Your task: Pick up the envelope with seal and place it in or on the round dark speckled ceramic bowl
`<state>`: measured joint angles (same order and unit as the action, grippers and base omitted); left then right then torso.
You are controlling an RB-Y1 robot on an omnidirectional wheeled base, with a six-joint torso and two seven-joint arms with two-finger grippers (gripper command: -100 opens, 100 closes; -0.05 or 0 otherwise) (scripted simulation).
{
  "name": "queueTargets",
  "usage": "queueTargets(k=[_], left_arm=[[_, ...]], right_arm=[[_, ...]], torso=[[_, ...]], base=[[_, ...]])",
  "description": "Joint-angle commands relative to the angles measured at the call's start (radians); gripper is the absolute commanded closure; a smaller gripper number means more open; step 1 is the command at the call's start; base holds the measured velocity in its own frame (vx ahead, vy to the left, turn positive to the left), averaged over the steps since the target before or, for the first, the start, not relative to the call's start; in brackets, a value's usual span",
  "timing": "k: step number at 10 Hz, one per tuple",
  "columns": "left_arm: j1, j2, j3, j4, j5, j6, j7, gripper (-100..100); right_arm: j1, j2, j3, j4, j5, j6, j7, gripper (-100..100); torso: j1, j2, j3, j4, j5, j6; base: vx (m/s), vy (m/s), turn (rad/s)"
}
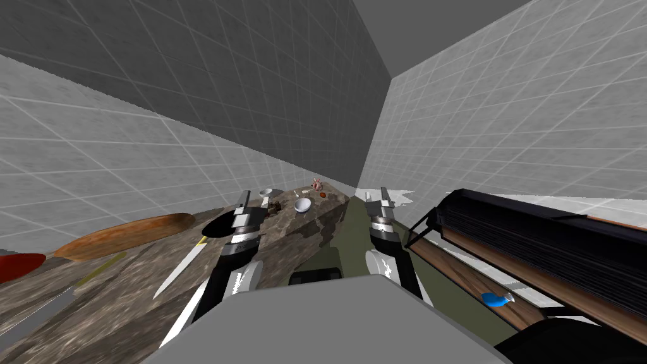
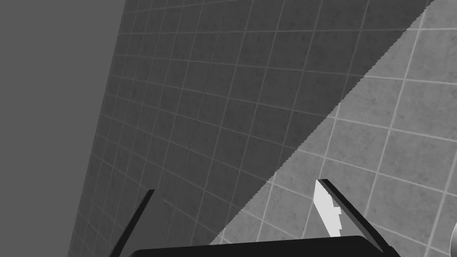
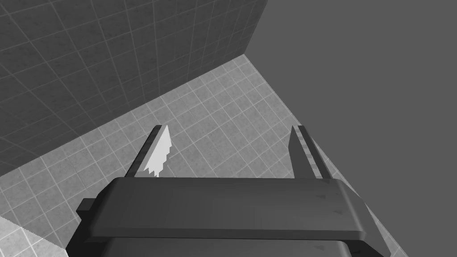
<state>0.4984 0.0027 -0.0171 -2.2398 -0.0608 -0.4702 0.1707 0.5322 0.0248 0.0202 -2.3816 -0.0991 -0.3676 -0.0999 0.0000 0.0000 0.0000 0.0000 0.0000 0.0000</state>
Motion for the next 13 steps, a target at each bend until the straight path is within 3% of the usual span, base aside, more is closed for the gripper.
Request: queueTargets(k=[1,4,5,7,10,13], left_arm=[[-0.016,0.048,0.0,0.006,0.011,0.036,0.014,-100],[-0.054,0.127,0.004,0.022,0.04,0.118,0.046,-100],[-0.054,0.127,0.004,0.022,0.04,0.126,0.046,-100],[-0.086,0.187,0.009,0.038,0.069,0.19,0.077,-100],[-0.104,0.219,0.013,0.048,0.086,0.26,0.094,-100],[-0.141,0.285,0.025,0.073,0.126,0.352,0.132,-100]], right_arm=[[0.0,0.0,0.0,0.0,0.0,0.0,0.0,0],[0.0,0.0,0.0,0.0,0.0,0.0,0.0,0],[0.0,0.0,0.0,0.0,0.0,0.0,0.0,0],[0.0,0.0,0.0,0.0,0.0,0.0,0.0,0],[0.0,0.0,0.0,0.0,0.0,0.0,0.0,0],[0.0,0.0,0.0,0.0,0.0,0.0,0.0,0]], torso=[[0.0,0.0,0.0,0.0,0.0,0.0],[0.001,0.004,0.002,0.001,0.0,0.0],[0.002,0.004,0.002,0.001,0.0,0.0],[0.001,0.003,0.002,0.001,0.0,0.0],[0.002,0.002,0.001,0.001,0.0,0.0],[0.001,0.002,0.001,0.0,0.0,0.0]], base=[[-0.026,0.006,-0.072],[-0.06,0.015,-0.096],[-0.051,0.015,-0.034],[-0.052,0.016,-0.104],[-0.035,0.015,-0.067],[-0.035,0.012,-0.09]])
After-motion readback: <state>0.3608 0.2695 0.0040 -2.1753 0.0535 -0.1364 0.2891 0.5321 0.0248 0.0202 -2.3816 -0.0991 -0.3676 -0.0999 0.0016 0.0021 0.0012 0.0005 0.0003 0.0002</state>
